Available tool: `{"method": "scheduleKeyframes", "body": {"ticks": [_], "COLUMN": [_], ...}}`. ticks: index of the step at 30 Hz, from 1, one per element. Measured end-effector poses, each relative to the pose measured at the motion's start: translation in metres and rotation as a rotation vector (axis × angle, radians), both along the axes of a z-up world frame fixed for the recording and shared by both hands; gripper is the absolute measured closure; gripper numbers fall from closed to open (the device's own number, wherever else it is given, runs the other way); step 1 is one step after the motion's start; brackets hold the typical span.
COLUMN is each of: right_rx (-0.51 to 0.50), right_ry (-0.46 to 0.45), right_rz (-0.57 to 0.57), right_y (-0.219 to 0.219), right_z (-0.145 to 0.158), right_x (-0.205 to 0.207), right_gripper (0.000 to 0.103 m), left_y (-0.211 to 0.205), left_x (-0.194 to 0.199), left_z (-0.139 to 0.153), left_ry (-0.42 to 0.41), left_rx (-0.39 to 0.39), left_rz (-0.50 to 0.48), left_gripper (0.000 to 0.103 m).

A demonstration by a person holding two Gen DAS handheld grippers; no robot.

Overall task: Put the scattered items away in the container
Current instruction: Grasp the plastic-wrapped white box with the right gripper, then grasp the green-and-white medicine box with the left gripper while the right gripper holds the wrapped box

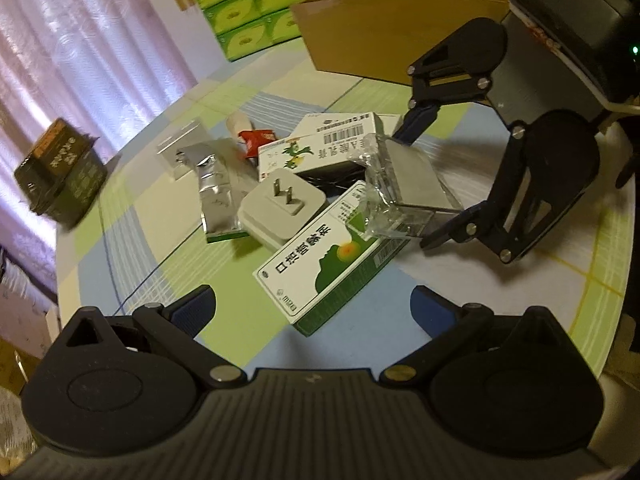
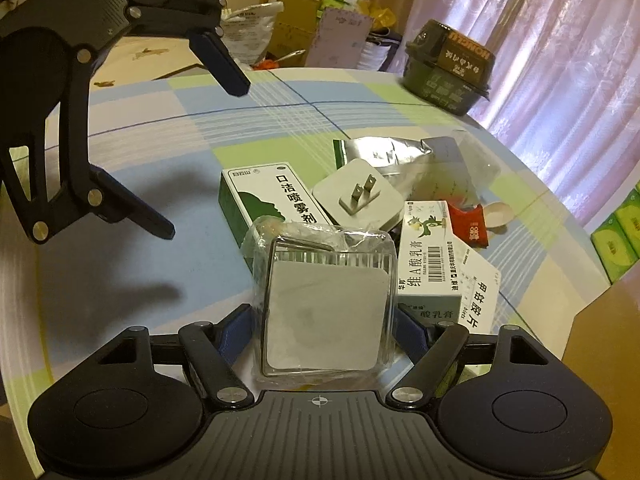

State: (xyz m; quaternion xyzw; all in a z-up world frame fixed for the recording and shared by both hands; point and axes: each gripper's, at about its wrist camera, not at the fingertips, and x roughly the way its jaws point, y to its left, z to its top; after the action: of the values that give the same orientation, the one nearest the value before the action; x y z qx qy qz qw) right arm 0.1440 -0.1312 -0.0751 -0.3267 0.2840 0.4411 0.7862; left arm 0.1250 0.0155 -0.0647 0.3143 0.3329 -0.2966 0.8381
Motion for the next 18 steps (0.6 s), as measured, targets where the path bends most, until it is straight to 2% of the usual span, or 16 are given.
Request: {"method": "scheduleKeyframes", "body": {"ticks": [4, 10, 15, 18], "right_rx": [0.011, 0.054, 0.068, 0.066], "right_ry": [0.020, 0.071, 0.094, 0.103], "right_rz": [-0.018, -0.153, -0.230, -0.254], "right_y": [-0.003, -0.026, -0.045, -0.051], "right_z": [0.003, 0.015, 0.016, 0.013], "right_x": [0.000, 0.000, -0.006, -0.007], "right_gripper": [0.033, 0.033, 0.033, 0.033], "left_y": [-0.005, -0.019, -0.026, -0.026], "left_x": [0.004, 0.014, 0.029, 0.041], "left_z": [-0.003, -0.007, -0.016, -0.021], "left_ry": [-0.004, -0.010, 0.023, 0.061], "left_rx": [0.034, 0.082, 0.117, 0.116], "left_rz": [-0.047, -0.146, -0.211, -0.218], "left_gripper": [0.001, 0.002, 0.006, 0.006]}}
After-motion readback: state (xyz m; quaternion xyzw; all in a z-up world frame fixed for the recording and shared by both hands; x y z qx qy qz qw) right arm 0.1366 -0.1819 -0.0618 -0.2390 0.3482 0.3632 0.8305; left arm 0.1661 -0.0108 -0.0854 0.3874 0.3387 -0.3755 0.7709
